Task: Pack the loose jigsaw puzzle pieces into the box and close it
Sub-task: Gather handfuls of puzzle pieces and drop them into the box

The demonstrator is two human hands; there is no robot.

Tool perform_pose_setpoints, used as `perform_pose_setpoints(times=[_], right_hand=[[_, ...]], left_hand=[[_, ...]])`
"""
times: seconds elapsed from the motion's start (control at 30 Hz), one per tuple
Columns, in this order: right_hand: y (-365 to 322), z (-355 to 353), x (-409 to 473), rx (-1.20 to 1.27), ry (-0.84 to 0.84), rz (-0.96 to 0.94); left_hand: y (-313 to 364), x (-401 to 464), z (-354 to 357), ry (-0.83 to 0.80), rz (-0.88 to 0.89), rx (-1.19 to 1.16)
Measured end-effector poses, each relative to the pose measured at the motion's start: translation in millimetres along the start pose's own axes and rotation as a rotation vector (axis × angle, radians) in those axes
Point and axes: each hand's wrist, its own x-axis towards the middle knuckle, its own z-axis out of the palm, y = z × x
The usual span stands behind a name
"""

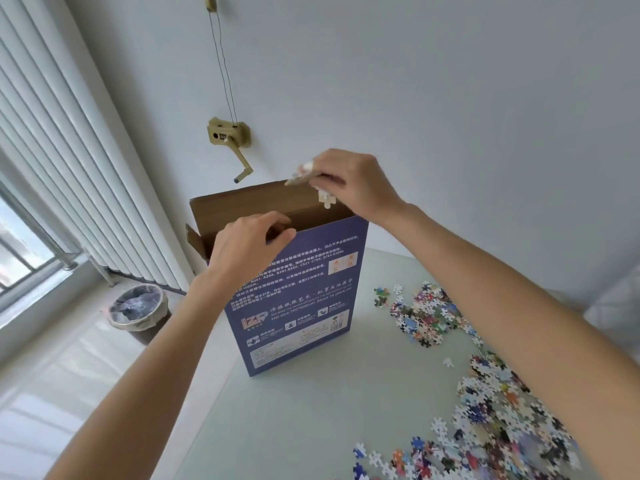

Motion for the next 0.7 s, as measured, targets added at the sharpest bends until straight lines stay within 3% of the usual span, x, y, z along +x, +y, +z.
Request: perform_pose_setpoints(times=[0.07, 0.13, 0.3, 0.47, 0.57, 0.7], right_hand=[[2.8, 13.5, -4.5, -0.105, -0.1, -0.174], [6.3, 23.4, -9.4, -0.142, -0.2, -0.21], [8.8, 31.3, -11.6, -0.064, -0.374, 0.113], [5.9, 28.1, -9.0, -0.001, -0.469, 0.281], [4.0, 26.1, -12.0, -0.044, -0.421, 0.283], [-22.0, 19.7, -44.3, -0.045, -0.124, 0.227]], left_hand=[[-3.7, -2.3, 1.8, 0.016, 0.015, -0.031], [-5.5, -3.7, 4.1, 0.035, 0.036, -0.046], [-5.5, -4.8, 6.5, 0.076, 0.046, -0.048], [-3.2, -6.6, 3.7, 0.122, 0.053, -0.062], [-0.8, -7.4, 1.8, 0.171, 0.061, -0.056], [5.6, -17.4, -0.5, 0.357, 0.178, 0.019]])
